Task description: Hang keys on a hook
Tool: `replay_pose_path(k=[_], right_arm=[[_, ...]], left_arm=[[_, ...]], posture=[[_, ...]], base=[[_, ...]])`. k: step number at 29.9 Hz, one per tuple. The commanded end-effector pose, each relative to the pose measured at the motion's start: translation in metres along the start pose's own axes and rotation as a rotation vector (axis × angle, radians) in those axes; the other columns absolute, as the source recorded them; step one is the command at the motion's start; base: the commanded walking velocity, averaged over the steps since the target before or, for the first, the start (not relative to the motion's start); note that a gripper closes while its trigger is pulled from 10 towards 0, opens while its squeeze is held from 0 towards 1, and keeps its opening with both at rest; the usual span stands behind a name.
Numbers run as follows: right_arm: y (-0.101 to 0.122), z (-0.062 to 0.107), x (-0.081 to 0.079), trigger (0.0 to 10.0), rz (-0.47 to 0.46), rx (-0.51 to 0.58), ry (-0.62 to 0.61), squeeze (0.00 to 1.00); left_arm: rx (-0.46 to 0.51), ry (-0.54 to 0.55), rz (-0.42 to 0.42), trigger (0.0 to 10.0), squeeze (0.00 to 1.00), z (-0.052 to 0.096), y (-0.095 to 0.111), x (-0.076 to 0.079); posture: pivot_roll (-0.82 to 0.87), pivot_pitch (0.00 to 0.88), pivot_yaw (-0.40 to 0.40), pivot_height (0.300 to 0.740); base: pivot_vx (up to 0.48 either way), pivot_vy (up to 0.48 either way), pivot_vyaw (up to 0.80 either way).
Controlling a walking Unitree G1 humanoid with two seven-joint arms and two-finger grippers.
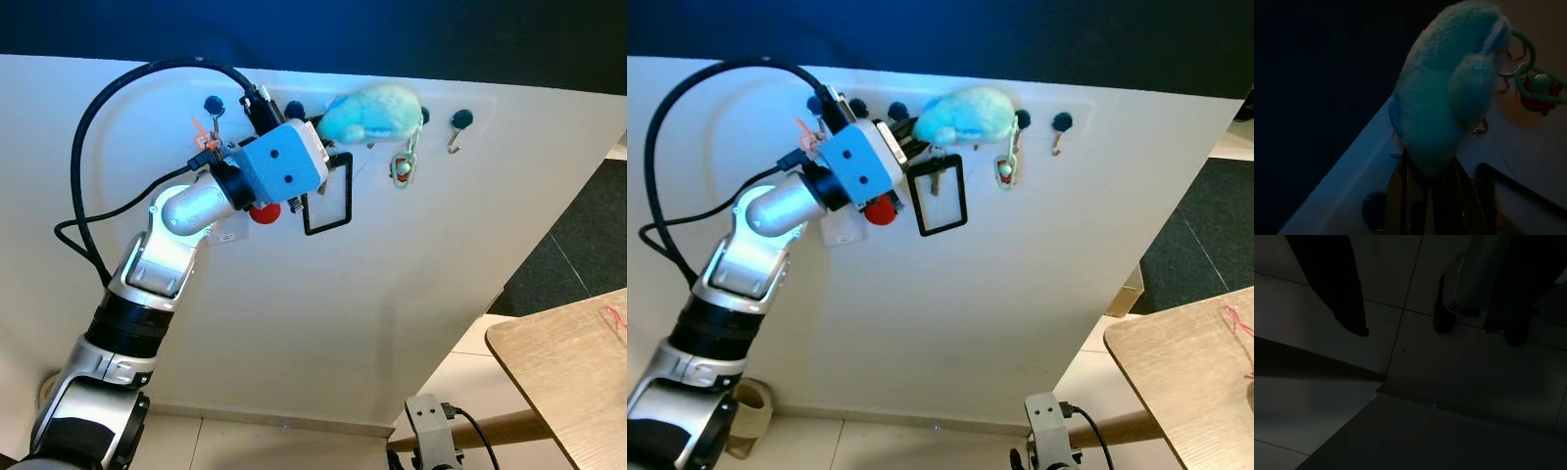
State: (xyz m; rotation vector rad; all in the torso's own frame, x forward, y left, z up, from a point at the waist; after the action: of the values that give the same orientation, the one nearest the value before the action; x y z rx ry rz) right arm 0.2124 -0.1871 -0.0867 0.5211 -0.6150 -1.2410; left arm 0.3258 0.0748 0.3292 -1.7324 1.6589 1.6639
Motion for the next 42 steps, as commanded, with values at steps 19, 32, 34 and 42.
replay_pose_path(k=[19,32,34,42], right_arm=[[-0.006,0.002,-0.001,10.0,-0.004,-0.014,-0.005,0.00],[-0.010,0.003,0.000,10.0,-0.004,-0.026,-0.009,0.00],[-0.010,0.003,0.000,10.0,-0.004,-0.027,-0.009,0.00],[-0.011,0.003,0.000,10.0,-0.004,-0.029,-0.008,0.00]], left_arm=[[-0.011,0.069,-0.137,10.0,0.00,-0.008,0.004,0.019],[-0.022,0.123,-0.205,10.0,0.00,-0.007,0.000,0.022],[-0.018,0.119,-0.204,10.0,0.00,-0.007,0.000,0.024],[0.014,0.085,-0.182,10.0,0.00,-0.013,0.005,0.041]], posture=[[0.05,0.081,-0.018,0.740],[0.05,0.088,-0.018,0.740],[0.05,0.088,-0.018,0.740],[0.05,0.091,-0.018,0.740]], base=[[0.000,0.000,0.00],[0.000,0.000,0.00],[0.000,0.000,0.00],[0.000,0.000,0.00]])
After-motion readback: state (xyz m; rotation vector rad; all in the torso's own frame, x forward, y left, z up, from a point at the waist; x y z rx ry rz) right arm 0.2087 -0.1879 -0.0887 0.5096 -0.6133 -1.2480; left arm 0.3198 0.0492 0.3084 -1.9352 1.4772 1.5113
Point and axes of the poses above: a point about 5 cm out from each wrist's last joint towards the gripper, its own z axis pointing back from the gripper into the wrist, its own y axis along the axis of the wrist's last joint, x = y × z, the point moved 2 cm from there along -z, pointing out of the wrist towards the gripper, and after that the axes turned 5 degrees about z, right-handed, at the moved point
